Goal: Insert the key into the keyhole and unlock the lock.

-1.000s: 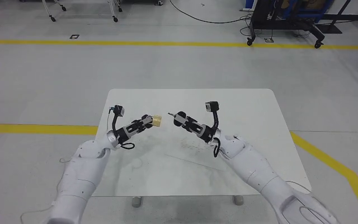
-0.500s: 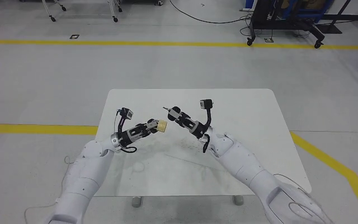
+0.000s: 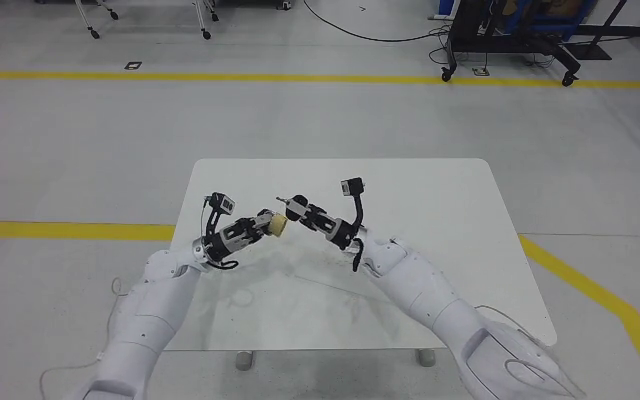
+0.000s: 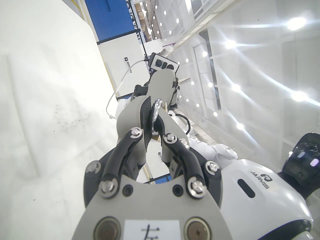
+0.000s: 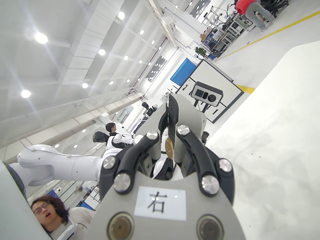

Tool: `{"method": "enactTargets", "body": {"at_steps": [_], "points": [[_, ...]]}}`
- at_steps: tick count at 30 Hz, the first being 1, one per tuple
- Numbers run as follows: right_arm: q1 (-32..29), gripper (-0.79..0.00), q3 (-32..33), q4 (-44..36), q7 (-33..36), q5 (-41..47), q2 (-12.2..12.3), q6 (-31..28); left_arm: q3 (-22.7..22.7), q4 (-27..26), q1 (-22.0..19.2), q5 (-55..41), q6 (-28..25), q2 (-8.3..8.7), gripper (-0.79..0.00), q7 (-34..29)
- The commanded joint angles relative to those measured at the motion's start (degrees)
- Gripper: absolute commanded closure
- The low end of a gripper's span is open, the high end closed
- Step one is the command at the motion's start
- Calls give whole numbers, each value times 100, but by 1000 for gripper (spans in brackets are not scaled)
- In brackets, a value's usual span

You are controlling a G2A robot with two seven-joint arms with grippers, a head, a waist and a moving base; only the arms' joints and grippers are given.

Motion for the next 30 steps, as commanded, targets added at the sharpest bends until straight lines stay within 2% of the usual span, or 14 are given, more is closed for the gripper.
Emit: {"method": "enactTargets", "body": {"at_steps": [1, 6, 15, 18, 19, 22, 26, 28, 30], "points": [[-6, 0, 16, -21, 235, 146, -17, 0, -11, 153, -57, -67, 24, -4, 0, -22], [-23, 0, 173, -103, 592, 343, -16, 0, -48, 425, -182, -77, -30, -4, 0, 32], [0, 0, 335, -111, 521, 118, 15, 0, -48, 425, -182, -77, -30, -4, 0, 32], [0, 0, 335, -111, 521, 118, 15, 0, 43, 267, -119, 274, 421, -6, 0, 564], [-26, 0, 358, -127, 459, 17, 27, 82, 105, 239, -130, 412, 775, -8, 0, 727], [-94, 0, 509, -159, 209, -638, 125, 167, 216, 63, -203, 715, 1462, -12, 0, 1051], [-237, 0, 900, -419, -197, -2146, 401, 130, 279, -243, -312, 936, 1657, -31, 0, 1363], [-443, 0, 1245, -843, -438, -3033, 603, 68, 294, -340, -395, 986, 1723, -49, 0, 1567], [-556, 0, 1382, -1030, -521, -3282, 673, 81, 299, -376, -410, 1039, 1663, -54, 0, 1666]]}}
